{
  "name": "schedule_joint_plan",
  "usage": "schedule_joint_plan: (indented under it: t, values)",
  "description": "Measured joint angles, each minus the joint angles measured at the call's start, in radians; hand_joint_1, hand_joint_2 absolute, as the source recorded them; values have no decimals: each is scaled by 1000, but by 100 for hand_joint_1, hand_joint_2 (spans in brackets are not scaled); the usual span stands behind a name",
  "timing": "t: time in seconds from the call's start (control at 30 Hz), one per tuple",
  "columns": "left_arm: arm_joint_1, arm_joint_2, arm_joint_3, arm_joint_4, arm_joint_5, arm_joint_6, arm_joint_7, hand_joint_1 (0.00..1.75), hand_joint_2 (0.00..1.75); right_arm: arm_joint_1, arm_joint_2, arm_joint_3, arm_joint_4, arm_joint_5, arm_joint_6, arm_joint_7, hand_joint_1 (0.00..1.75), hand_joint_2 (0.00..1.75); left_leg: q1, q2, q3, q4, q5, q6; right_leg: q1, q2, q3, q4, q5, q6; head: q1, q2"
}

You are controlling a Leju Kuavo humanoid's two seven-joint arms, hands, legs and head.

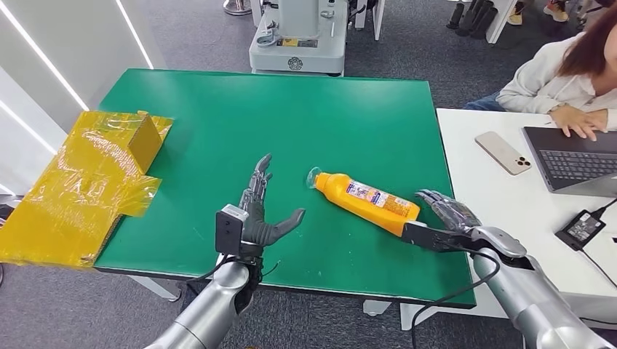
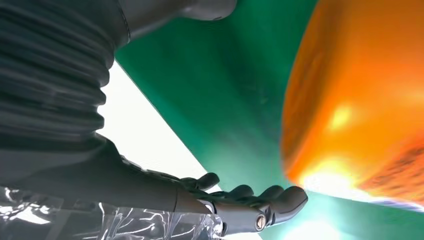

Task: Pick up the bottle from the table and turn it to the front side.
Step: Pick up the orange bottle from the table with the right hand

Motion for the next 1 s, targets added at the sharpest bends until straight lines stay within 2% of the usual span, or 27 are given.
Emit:
schedule_joint_plan:
  t: [0.17,0.37,0.53,0.77,1.0]
  values:
    - [5,13,12,3,-8,-23,1,0,175,20,-22,-24,-87,-60,20,-27,0,175,0,0,-1,0,0,0,0,0,-1,0,0,0,0,0]
    - [12,19,25,2,-27,-46,17,0,175,63,-26,-85,-316,-178,33,-28,0,175,0,0,-1,0,0,0,0,0,-1,0,0,0,0,0]
    - [17,18,32,2,-44,-59,18,0,175,94,-15,-121,-433,-188,17,-31,0,175,0,0,-2,-1,0,0,0,0,-2,1,0,0,0,0]
    - [20,9,36,2,-57,-87,18,0,175,99,83,-137,-445,-155,-11,-27,0,175,0,1,-2,-1,0,0,0,0,-2,1,0,0,0,0]
    - [6,-19,36,14,-76,-114,18,0,175,23,237,-134,-228,-89,-53,12,0,175,0,1,-2,-1,1,0,0,1,-2,1,0,0,0,0]
